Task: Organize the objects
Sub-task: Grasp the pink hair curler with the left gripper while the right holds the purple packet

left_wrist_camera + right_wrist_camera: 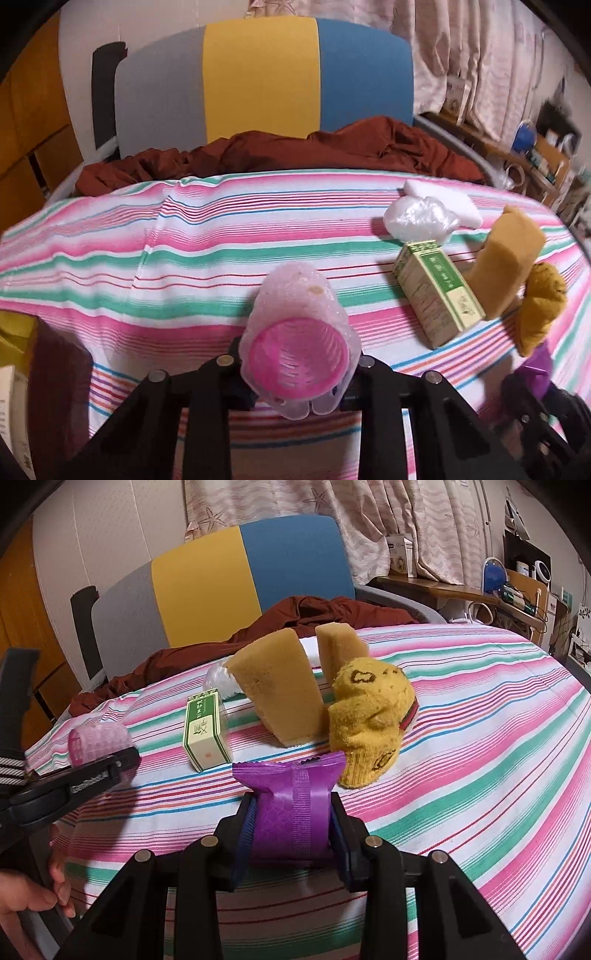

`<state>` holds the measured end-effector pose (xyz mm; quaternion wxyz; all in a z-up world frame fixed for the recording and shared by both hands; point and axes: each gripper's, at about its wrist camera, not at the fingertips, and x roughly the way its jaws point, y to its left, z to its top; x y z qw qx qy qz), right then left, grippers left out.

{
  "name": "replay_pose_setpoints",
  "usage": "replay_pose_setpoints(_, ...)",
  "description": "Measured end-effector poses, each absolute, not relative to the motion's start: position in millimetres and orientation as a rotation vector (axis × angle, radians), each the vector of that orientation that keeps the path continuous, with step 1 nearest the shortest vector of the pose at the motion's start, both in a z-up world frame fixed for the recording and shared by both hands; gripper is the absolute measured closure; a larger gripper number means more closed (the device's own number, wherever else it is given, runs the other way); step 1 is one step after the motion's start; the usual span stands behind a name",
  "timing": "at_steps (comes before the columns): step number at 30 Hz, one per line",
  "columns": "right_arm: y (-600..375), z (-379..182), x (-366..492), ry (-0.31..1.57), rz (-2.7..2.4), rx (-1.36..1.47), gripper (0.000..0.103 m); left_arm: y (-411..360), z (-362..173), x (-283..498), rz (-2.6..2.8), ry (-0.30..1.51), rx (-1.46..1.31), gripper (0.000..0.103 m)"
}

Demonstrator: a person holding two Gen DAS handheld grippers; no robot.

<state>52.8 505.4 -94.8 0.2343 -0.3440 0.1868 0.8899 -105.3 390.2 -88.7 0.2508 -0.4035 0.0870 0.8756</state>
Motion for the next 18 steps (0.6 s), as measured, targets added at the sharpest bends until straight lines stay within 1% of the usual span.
replay_pose_setpoints(5,503,-93,54,0.494,2.444,-0.935,0.066,374,-88,-91,2.373,0.196,-1.06,0.075)
replay_pose_setpoints(9,499,-88,58,0.472,2.479,-0.896,0.066,359,-85,-70,2.374,0.199,-1.013,0.075)
replay_pose_setpoints(13,487,-82,61,0.435,2.496,-0.873,0.066,339,-74,-40,2.4,0.188,-0.883,0.075)
replay_pose_setpoints(18,465,-77,69,0.442,2.541,-0.855,0.066,321,-64,-5,2.399,0.233,-0.739,0.075)
